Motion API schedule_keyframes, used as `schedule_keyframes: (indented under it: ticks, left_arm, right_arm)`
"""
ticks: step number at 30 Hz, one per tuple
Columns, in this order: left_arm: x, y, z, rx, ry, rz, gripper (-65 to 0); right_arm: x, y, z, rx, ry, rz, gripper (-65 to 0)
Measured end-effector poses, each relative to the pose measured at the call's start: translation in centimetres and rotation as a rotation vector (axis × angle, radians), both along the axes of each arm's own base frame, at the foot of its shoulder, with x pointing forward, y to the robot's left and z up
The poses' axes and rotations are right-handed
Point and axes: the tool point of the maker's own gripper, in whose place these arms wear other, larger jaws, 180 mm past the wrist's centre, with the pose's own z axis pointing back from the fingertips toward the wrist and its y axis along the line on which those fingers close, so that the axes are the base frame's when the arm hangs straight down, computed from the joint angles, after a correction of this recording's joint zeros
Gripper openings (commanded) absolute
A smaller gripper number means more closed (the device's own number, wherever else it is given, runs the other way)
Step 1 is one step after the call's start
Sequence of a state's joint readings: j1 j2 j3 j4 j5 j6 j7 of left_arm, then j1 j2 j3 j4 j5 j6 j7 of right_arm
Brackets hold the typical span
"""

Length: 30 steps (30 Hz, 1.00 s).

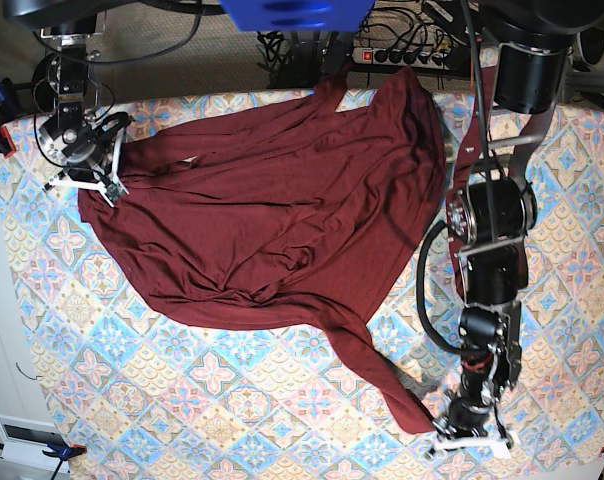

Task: Layout the t-shirt on the table in an organized manner, then fold the t-shirt properly
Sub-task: 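Bring the left gripper back and pull the shirt side flat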

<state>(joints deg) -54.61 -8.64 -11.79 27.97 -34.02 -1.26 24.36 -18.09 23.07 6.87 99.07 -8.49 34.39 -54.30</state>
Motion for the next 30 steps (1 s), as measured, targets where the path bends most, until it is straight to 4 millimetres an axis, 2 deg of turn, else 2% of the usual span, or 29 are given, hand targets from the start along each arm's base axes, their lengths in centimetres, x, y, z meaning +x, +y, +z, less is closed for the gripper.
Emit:
schedule_keyframes:
  ticks: [3, 5, 6, 8, 11, 13, 14, 19, 21, 25, 30]
  left_arm:
    - [1.1, 0.5, 3.0, 0.032, -0.055, 0.007, -49.5]
    - [1.2, 0.3, 3.5, 0.051, -0.068, -0.002, -38.9]
    - [1.0, 0.1, 2.8, 0.048, -0.047, -0.016, -35.2]
    - [-0.3, -0.9, -0.5, 0.031, 0.037, -0.062, -28.3]
    - [-4.0, -1.7, -6.4, 0.019, 0.172, -0.123, -27.2]
    - [-6.8, -2.6, -9.6, 0.07, 0.252, -0.187, -27.2]
    - [-7.8, -3.3, -10.5, 0.088, 0.271, -0.222, -27.2]
    - [-11.1, -9.5, -12.7, 0.211, 0.307, -0.444, -27.2]
    - [-12.4, -10.9, -14.1, 0.227, 0.346, -0.495, -27.2]
    - [-14.5, -10.5, -16.8, 0.297, 0.422, -0.534, -27.2]
    - [-14.9, -10.7, -17.1, 0.391, 0.456, -0.608, -27.3]
  right_arm:
    - [-0.5, -0.1, 0.1, -0.013, 0.012, -0.004, -54.4]
    - [-0.3, 0.0, 0.2, -0.01, 0.004, 0.0, -54.4]
    - [-0.3, 0.1, 0.2, -0.01, 0.003, 0.001, -54.4]
    - [-0.2, 0.2, 0.2, -0.007, 0.0, 0.004, -54.4]
    - [-0.3, 0.2, 0.2, -0.005, 0.002, 0.003, -54.4]
    - [-0.3, 0.2, 0.2, -0.007, 0.003, 0.003, -54.4]
    - [-0.2, 0.2, 0.2, -0.006, 0.0, 0.003, -54.4]
    - [-0.3, 0.3, 0.2, -0.007, 0.002, 0.006, -54.4]
    - [-0.3, 0.3, 0.2, -0.005, 0.002, 0.005, -54.4]
    - [-0.3, 0.3, 0.2, -0.005, 0.002, 0.005, -54.4]
    - [-0.2, 0.3, 0.2, -0.006, 0.001, 0.005, -54.4]
